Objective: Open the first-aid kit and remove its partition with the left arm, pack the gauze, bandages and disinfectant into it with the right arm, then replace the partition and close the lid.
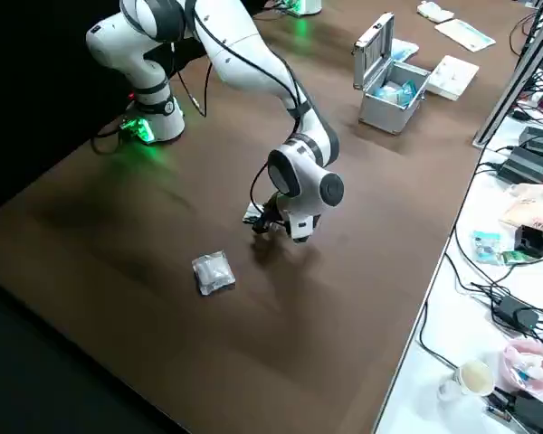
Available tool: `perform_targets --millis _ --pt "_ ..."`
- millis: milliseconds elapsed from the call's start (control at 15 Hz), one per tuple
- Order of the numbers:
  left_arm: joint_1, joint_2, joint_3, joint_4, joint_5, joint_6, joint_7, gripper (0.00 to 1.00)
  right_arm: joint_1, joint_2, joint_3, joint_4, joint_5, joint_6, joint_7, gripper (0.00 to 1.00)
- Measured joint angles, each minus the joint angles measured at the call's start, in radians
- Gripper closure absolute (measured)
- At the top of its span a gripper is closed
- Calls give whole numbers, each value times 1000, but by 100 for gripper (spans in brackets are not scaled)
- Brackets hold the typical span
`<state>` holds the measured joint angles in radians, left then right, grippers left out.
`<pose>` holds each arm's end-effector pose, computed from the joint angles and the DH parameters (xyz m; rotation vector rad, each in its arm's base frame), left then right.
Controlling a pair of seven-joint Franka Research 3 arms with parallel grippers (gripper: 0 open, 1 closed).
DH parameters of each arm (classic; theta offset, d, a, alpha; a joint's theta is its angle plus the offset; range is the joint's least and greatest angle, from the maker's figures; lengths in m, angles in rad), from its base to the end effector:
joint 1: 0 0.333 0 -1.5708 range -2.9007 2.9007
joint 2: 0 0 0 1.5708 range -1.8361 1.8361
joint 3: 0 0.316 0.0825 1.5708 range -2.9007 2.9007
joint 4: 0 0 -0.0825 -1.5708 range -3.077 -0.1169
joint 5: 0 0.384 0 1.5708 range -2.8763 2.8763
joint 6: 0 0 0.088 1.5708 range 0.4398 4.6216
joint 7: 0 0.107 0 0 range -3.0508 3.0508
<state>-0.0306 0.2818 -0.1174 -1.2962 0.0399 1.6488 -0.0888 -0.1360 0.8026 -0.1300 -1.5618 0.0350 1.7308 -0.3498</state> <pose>0.6417 -0.0801 0.5938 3.1372 -0.0864 0.1146 0.6019 -0.1538 0.1422 -2.8755 -0.1093 0.9208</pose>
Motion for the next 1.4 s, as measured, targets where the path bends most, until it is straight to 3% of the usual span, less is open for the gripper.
perform_targets --millis 400,667,800,867,1267,1400 --pt "5 0 2 0 0 16 0 0 6 0 11 35 1 -24 1 52" --pt "4 0 -1 0 0 16 0 0 9 -1 13 67 2 -70 2 85" --pt "1 0 -4 -1 0 16 0 0 9 -1 13 68 2 -70 2 87" --pt "-1 0 -6 -2 0 16 0 0 9 -1 13 68 2 -73 2 93" --pt "-10 0 -8 -15 0 16 0 0 24 -1 20 85 22 -92 10 95" --pt "-8 0 -8 -15 0 16 0 0 83 -6 27 138 79 -166 81 96"
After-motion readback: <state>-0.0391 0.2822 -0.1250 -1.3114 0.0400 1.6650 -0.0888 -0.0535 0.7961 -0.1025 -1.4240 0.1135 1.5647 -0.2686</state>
